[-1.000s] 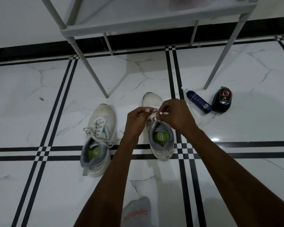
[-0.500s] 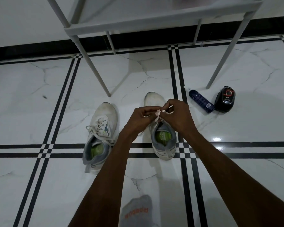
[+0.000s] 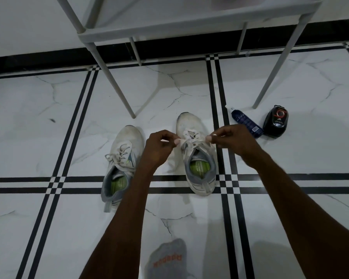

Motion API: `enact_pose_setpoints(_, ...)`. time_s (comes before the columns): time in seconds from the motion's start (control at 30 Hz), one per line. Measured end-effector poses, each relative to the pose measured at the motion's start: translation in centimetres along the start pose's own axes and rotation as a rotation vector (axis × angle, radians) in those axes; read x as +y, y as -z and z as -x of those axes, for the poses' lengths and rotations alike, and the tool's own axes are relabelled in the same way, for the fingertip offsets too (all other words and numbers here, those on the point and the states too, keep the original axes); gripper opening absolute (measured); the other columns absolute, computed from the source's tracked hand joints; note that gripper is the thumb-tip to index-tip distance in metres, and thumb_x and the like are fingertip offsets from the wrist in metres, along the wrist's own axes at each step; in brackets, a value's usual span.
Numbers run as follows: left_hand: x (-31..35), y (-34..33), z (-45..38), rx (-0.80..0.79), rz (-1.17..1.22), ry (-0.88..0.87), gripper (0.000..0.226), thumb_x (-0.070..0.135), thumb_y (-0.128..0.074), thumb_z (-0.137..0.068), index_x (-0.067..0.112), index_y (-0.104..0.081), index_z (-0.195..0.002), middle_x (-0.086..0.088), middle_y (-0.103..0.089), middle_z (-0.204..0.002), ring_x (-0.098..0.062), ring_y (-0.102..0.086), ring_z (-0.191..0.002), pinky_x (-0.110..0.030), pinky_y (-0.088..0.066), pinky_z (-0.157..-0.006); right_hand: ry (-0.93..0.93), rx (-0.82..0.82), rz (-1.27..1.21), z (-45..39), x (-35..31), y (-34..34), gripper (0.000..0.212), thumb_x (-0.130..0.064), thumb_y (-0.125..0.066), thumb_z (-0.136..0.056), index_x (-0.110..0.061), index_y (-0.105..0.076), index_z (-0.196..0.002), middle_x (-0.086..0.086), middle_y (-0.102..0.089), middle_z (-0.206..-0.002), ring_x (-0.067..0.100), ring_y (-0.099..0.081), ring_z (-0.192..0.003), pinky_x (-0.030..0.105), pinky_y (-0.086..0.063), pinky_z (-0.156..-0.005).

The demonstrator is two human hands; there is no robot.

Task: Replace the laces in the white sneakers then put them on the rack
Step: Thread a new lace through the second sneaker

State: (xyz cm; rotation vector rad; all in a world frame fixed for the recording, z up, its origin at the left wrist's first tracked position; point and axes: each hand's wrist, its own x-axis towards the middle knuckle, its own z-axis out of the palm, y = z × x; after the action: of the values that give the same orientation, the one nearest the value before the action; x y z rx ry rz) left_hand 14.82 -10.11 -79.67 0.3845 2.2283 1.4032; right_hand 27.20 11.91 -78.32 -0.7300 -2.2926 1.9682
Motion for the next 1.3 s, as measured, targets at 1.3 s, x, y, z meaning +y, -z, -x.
enact_pose_setpoints(1.3, -3.4, -1.5, 3.4, 0.339, 0.641, 0.235, 0.029, 0.014, -0.074, -0.091, -0.005, -0.068, -0.112, -0.008, -0.070, -0.084, -0.011, -0.066, -0.076, -0.022, -0.055, -0.072, -0.346, 0.155, -0.392, 0.5, 2.1, 0.3, 0.024, -0.021, -0.072, -0.091, -0.005, -0.072, -0.107, 0.007, -0.068, -0.089, 0.012, -0.061, -0.076, 0.025, -0.054, -0.071)
